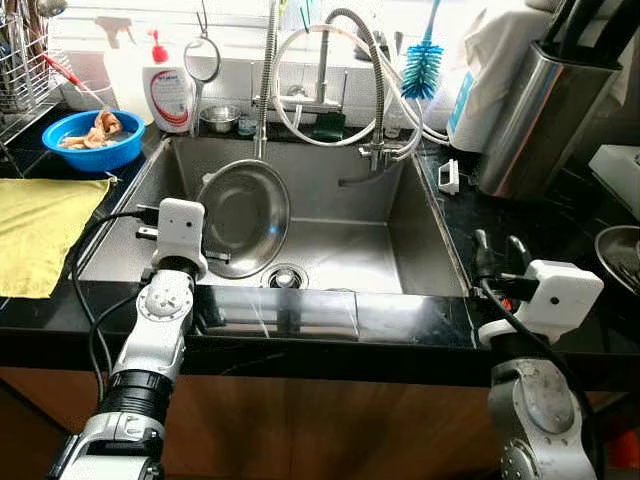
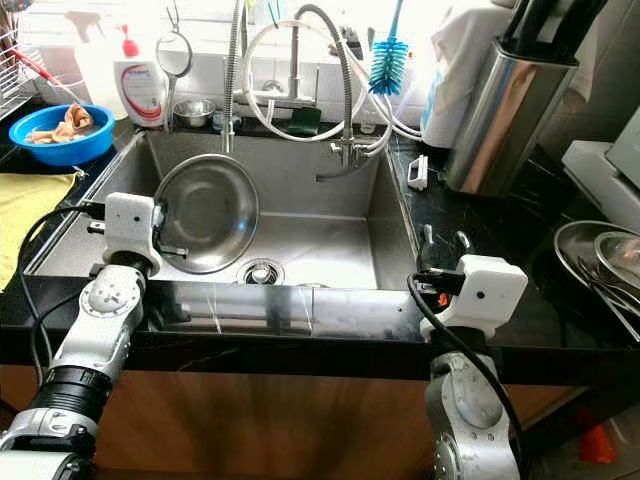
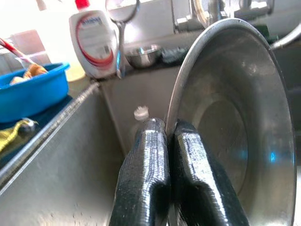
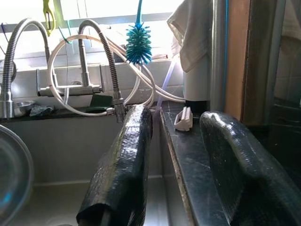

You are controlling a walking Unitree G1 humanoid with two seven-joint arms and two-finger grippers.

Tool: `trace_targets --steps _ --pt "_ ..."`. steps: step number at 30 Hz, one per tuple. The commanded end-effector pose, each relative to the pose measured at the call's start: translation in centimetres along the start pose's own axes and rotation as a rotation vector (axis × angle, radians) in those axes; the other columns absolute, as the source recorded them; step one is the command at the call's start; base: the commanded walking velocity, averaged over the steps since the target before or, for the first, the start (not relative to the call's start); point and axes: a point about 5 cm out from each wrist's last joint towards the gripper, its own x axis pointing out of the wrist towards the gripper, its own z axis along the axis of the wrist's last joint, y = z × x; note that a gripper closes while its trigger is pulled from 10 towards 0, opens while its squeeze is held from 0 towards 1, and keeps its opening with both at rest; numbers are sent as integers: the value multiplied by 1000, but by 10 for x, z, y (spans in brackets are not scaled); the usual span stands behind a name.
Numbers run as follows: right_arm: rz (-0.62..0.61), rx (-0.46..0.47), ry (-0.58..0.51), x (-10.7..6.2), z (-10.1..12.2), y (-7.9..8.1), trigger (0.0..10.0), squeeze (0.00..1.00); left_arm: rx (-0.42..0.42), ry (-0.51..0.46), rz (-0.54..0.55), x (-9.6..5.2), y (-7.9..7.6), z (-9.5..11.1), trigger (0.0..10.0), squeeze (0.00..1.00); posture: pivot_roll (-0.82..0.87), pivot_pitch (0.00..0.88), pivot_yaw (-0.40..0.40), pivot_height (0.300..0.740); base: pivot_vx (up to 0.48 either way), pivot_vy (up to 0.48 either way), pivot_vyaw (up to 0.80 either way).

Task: Kitchen organization

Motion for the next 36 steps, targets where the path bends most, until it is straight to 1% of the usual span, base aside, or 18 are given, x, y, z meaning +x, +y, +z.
trace_targets --steps 1,5,6,9,11,12,13,14,15,16,17,29,31,32,33,36 --pt "-3 -8 -22 -2 5 1 10000 0 9 0 -3 4 -2 2 10000 0 49 0 -44 740 0 0 0" --pt "0 -4 -18 -2 4 3 10000 0 -3 21 -7 4 -3 -2 10000 0 51 0 -44 740 0 0 0" --pt "3 -2 -13 -2 4 4 10000 0 -9 32 -16 5 -5 -4 10000 125 52 0 -45 740 0 0 0" --pt "7 1 -4 -1 3 6 10000 0 -11 53 -35 5 -8 -7 10000 106 51 0 -44 740 0 0 0" --pt "6 3 1 -1 2 7 10000 0 17 78 -55 5 -11 -10 10000 94 52 0 -45 740 0 0 0" --pt "5 5 6 -1 1 7 10000 0 25 84 -70 6 -13 -11 10000 227 50 0 -44 740 0 0 0" --pt "5 6 8 -1 1 8 10000 0 25 84 -74 6 -13 -11 10000 502 50 0 -44 740 0 0 0" --pt "6 6 9 -1 0 8 10000 0 25 89 -80 6 -13 -11 10000 624 50 0 -44 740 0 0 0" --pt "6 5 9 -1 0 8 10000 0 25 93 -83 7 -14 -12 10000 624 50 0 -44 740 0 0 0" --pt "6 5 11 -1 0 8 10000 0 27 95 -88 7 -14 -12 10000 922 51 0 -43 740 0 0 0" --pt "7 6 13 -1 0 8 10000 0 25 96 -92 7 -14 -12 10000 1000 49 0 -42 740 0 0 0" --pt "4 9 27 0 -2 8 10000 0 3 97 -94 9 -14 -11 10000 1000 50 0 -41 740 0 0 0" --pt "-1 19 36 -1 -3 8 10000 0 -35 105 -102 10 -15 -11 10000 1000 50 0 -41 740 0 0 0" --pt "-1 21 41 0 -4 8 10000 0 -68 116 -122 11 -17 -11 10000 1000 48 0 -40 740 0 0 0" --pt "-1 21 41 0 -4 8 10000 0 -68 116 -122 11 -17 -11 10000 1000 48 0 -40 740 0 0 0" --pt "-3 30 48 0 -5 8 10000 0 -103 125 -158 13 -19 -8 10000 1000 53 0 -40 740 0 0 0"
